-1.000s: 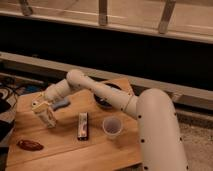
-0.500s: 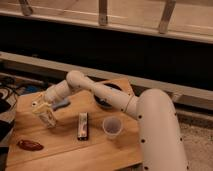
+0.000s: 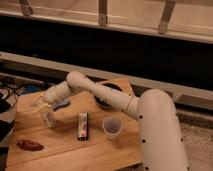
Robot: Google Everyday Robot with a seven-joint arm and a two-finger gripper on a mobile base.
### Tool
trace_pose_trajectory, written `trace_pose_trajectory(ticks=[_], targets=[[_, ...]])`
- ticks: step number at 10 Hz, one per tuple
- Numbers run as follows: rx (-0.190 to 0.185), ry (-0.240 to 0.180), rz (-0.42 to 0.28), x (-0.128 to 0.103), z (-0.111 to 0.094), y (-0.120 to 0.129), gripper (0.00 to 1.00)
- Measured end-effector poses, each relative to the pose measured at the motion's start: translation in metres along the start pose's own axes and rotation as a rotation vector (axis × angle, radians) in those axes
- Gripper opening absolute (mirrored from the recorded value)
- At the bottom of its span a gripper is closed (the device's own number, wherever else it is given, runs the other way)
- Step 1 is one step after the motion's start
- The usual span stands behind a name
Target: Stand the bottle upright
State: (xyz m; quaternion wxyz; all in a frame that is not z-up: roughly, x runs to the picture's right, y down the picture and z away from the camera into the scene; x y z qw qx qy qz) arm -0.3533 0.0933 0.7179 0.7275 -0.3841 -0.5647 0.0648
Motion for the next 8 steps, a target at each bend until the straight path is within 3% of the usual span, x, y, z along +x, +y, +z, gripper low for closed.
trace_pose_trajectory(ticks=[2, 8], targets=[[0.002, -0.001, -0.001, 0.0007, -0.0001, 0.0009, 0.00], [0.007, -0.004, -0.003, 0.0021, 0.0000, 0.0033, 0.00]])
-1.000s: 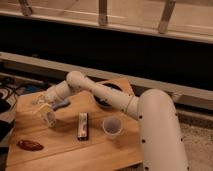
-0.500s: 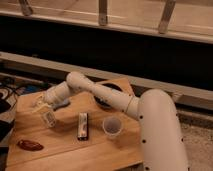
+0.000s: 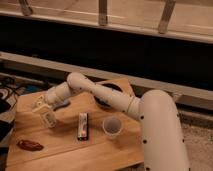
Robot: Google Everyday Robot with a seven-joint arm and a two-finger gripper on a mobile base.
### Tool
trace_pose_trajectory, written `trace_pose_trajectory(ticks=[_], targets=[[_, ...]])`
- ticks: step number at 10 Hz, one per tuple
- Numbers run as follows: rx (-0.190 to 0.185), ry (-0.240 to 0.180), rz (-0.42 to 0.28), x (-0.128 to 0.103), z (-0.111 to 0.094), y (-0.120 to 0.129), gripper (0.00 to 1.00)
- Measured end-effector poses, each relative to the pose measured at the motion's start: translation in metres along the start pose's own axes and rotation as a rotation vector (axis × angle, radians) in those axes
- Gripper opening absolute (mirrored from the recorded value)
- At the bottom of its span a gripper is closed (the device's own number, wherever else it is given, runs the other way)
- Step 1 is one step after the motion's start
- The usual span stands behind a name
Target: Stand the bottle upright
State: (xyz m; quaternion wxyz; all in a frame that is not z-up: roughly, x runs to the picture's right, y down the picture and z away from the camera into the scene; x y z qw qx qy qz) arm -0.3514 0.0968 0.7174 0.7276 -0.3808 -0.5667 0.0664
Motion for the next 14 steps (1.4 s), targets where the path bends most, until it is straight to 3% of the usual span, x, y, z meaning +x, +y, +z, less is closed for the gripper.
trace_pose_trajectory(ticks=[14], targets=[[0.000, -0.008, 0.000, 0.0026, 0.0027, 0.0059, 0.00]])
